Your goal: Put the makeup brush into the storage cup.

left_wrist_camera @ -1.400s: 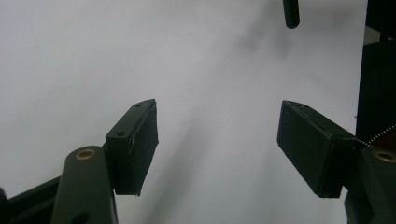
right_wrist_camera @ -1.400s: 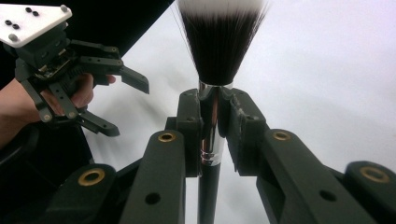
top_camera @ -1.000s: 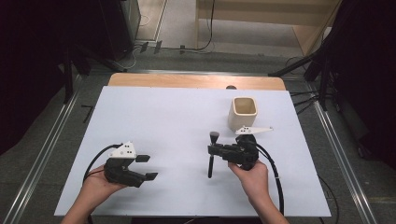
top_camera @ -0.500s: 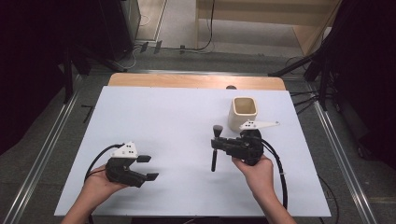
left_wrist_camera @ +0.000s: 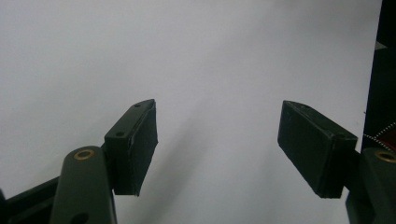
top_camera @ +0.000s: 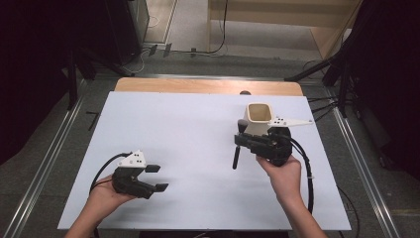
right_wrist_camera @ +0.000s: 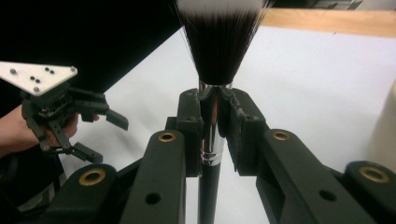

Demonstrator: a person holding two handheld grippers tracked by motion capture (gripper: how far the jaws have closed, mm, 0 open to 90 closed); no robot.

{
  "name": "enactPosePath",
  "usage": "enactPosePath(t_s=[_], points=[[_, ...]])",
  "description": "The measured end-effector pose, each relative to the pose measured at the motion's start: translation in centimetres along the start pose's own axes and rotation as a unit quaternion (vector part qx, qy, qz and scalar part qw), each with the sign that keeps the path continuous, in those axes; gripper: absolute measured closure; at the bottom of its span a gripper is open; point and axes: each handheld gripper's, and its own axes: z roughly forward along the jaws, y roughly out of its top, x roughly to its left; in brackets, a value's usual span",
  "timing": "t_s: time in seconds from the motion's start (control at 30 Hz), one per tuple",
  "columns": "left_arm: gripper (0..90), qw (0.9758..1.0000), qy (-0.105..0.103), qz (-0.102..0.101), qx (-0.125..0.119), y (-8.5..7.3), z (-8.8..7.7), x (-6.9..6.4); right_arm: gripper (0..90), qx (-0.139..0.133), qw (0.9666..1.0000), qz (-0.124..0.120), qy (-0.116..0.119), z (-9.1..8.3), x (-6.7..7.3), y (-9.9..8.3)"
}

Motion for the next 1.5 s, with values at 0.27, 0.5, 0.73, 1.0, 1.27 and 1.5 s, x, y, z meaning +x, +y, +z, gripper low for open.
enactPosePath(t_s=[0.27,0.5,0.73,1.0,1.27,1.5], points=[[29.2,1.0000,0.001,0.000,-0.001,0.0,0.0,0.1,77.8,-0.016,0.9997,-0.011,-0.013,-1.1,-0.3,1.5],[29.2,1.0000,0.001,-0.002,-0.002,0.0,0.0,0.1,77.8,-0.022,0.9993,-0.016,-0.027,-1.7,-0.8,2.5],[29.2,1.0000,0.002,-0.002,-0.001,0.0,0.0,0.1,77.8,-0.031,0.9987,-0.021,-0.036,-2.3,-1.3,3.5],[29.2,1.0000,0.002,-0.003,0.000,0.0,0.0,0.1,77.8,-0.044,0.9977,-0.027,-0.044,-3.2,-1.6,4.8],[29.2,1.0000,0.002,-0.004,-0.003,0.0,0.0,0.2,77.8,-0.053,0.9966,-0.035,-0.053,-3.6,-1.9,5.9],[29.2,1.0000,0.002,-0.001,-0.003,0.1,0.0,0.2,77.8,-0.056,0.9956,-0.043,-0.062,-3.7,-2.3,6.6]])
